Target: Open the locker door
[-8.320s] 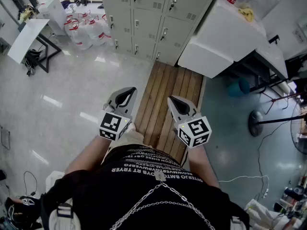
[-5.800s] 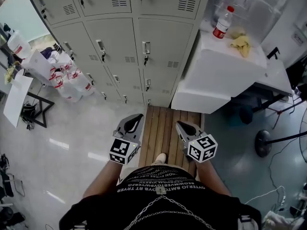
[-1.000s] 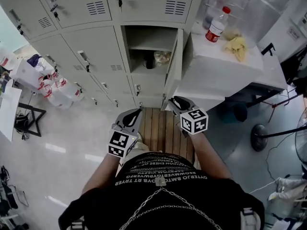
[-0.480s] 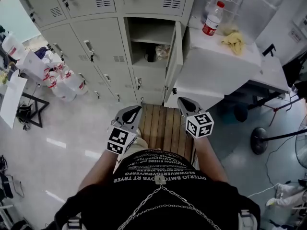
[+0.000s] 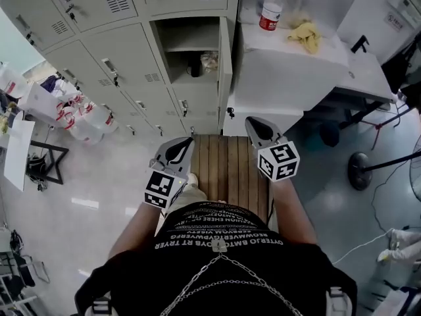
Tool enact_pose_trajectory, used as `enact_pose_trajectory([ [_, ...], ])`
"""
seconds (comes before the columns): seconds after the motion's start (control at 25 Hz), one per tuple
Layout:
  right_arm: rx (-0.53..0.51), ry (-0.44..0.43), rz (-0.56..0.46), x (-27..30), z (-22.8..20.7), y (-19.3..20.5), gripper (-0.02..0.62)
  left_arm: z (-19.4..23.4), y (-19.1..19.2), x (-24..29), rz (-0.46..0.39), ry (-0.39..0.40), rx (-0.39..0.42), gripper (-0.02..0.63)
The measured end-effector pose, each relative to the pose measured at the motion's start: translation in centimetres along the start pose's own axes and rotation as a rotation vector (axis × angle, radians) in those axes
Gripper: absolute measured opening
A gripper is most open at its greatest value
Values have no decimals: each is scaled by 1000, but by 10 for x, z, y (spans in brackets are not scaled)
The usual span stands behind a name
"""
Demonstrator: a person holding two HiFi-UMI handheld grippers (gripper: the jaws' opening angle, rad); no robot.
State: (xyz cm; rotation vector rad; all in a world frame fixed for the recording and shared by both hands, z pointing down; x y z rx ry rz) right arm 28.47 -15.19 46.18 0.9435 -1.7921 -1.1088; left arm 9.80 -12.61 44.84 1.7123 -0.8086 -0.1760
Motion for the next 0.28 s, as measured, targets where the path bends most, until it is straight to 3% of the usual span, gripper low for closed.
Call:
enact_pose_trajectory([
  [0.28, -36, 13, -3, 24, 6, -16, -3, 37, -10, 13, -37, -87, 65, 0],
])
Point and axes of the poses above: the fingertips, and each gripper's own axes: x forward along the fingers, z to its left, y out of its underside, the point moved 2 cm from there along -x, backward along the fingers, and after that the axes turned 14 degrees about x, right-handed, at the moved point
